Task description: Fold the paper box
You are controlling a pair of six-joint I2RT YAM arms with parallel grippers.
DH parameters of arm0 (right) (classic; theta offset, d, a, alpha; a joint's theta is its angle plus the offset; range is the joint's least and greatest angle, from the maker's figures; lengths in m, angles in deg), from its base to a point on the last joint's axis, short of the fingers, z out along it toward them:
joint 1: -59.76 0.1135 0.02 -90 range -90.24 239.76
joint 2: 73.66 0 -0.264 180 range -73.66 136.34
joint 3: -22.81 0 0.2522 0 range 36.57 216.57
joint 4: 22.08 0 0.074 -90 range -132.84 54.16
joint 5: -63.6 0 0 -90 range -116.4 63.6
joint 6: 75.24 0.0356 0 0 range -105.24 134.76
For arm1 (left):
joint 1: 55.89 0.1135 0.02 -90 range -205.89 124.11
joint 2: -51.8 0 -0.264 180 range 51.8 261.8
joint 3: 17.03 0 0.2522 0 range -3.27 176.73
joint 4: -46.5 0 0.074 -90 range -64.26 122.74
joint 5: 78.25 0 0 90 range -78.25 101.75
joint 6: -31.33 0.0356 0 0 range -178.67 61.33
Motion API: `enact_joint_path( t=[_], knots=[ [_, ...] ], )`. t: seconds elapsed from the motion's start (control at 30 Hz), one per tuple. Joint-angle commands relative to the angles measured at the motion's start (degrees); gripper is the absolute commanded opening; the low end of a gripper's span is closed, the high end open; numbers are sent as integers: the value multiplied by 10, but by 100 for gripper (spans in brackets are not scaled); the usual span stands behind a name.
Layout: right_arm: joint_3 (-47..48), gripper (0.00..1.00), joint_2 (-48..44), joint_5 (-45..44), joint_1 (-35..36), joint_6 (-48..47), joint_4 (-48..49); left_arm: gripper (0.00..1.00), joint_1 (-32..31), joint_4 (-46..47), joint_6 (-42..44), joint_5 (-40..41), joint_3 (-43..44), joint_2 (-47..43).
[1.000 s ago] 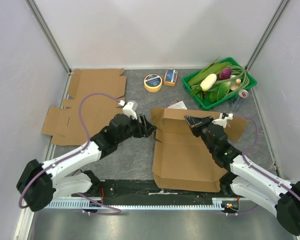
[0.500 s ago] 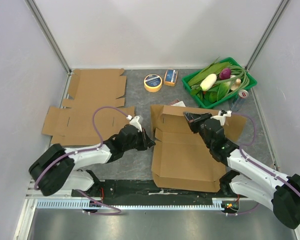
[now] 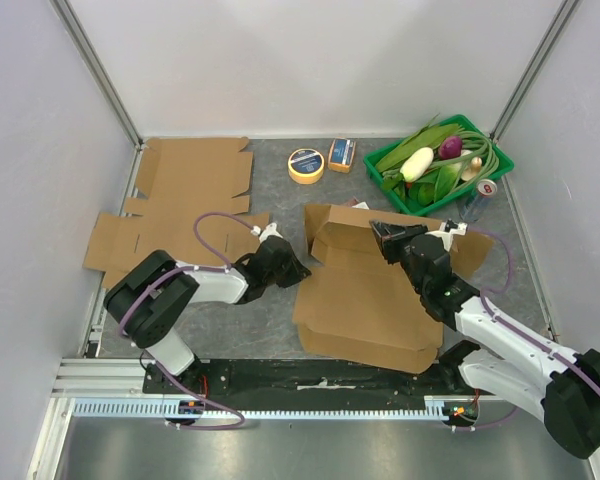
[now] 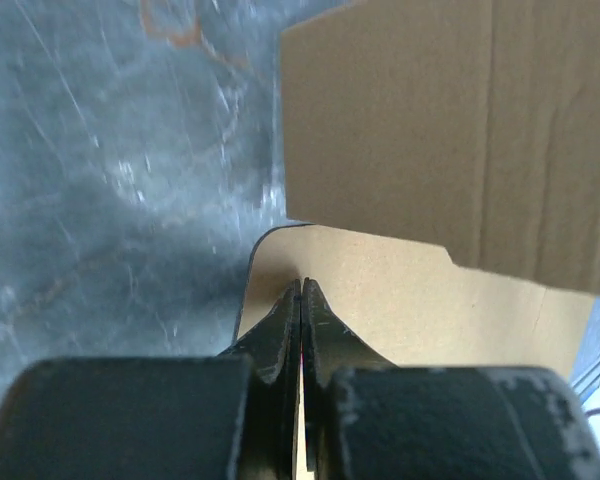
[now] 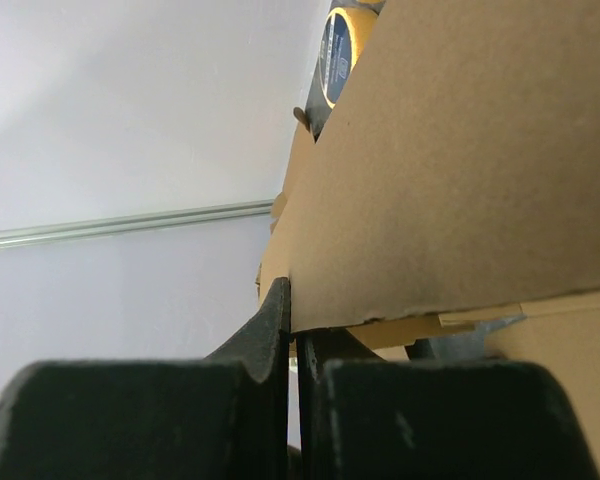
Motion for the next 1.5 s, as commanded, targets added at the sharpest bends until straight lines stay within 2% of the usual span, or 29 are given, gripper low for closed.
enact_joint_path(
  t=[0.0,0.2,0.47,0.6,0.7,0.73,0.8,0.83,0.93,1.0,1.03,1.07,1.17,1.37,1.4,1.47],
  knots=[
    [6,0,11,14,-9,37,37,2,32,-45,2,56,22,40],
    [-2,0,23,29,-25,51,58,2,95,-17,27,28,22,43],
    [-21,0,24,38,-33,39,36,2,105,-24,52,22,37,41],
    [-38,0,9,41,-34,21,17,2,105,-14,66,-8,38,42],
    [-53,0,6,38,-34,29,31,2,105,7,95,-27,25,10],
    [-50,0,7,38,-34,28,30,4,105,7,109,-27,17,-17],
    [-43,0,8,36,-37,25,25,17,105,22,132,-27,-5,-58],
    [-39,0,10,33,-36,24,26,35,105,35,150,-42,-17,-77],
    [-33,0,11,31,-36,24,27,57,93,71,204,-60,-46,-153],
    [-32,0,12,32,-36,27,30,63,79,32,237,-56,-24,-178],
    [-33,0,14,33,-36,28,32,70,48,23,277,-44,-15,-182],
    [-33,0,16,35,-36,33,33,73,28,13,295,7,-5,-183],
    [-38,0,19,39,-35,40,43,76,-34,-32,334,91,47,-156],
    [-35,0,22,45,-36,43,47,72,-45,-117,323,213,153,-68],
    [-34,0,22,46,-36,43,46,71,-46,-125,323,216,172,-59],
    [-35,0,19,46,-36,42,44,58,-45,-135,317,210,183,-52]
  ],
)
